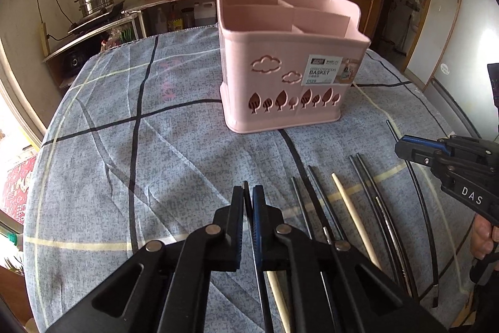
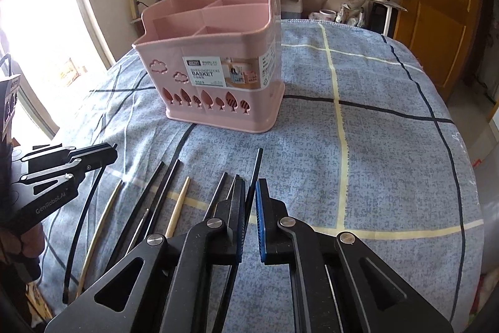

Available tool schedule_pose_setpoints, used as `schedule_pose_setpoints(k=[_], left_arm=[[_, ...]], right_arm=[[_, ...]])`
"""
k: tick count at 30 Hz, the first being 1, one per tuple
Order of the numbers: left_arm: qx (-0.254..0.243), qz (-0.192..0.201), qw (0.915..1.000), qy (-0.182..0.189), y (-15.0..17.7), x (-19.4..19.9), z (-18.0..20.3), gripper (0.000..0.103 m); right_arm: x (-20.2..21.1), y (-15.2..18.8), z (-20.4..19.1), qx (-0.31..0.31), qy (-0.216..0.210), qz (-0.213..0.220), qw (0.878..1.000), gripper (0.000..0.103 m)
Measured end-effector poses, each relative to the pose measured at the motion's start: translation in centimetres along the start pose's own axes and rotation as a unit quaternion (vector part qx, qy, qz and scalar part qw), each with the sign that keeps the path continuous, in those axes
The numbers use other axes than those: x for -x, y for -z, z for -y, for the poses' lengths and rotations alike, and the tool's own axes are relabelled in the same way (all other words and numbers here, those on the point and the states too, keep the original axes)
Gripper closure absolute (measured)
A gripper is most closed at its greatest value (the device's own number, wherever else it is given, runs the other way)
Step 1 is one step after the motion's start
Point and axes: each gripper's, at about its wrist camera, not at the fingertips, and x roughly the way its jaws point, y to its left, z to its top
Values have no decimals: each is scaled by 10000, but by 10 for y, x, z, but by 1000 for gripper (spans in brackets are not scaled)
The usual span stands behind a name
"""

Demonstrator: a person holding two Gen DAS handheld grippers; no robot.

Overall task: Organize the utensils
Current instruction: 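Lift the held chopsticks with both tools and carry them over the pink basket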

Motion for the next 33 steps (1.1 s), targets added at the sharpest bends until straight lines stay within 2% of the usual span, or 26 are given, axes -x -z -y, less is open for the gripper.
schedule_pose_setpoints(k=[7,18,23,33], left_arm=[[16,524,9985,152,-15,53,-4,98],[59,1265,9919,130,-34,125,-14,98],[50,1472,9890,131,-39,142,-15,98],[82,1632,9864,168,-54,154,-19,98]], right_arm=[[46,-12,-5,65,-96,527,9985,97],[112,-25,-11,138,-121,1332,9909,98],[129,-28,-11,177,-105,1540,9879,98],[143,-40,-9,239,-129,1782,9836,99]])
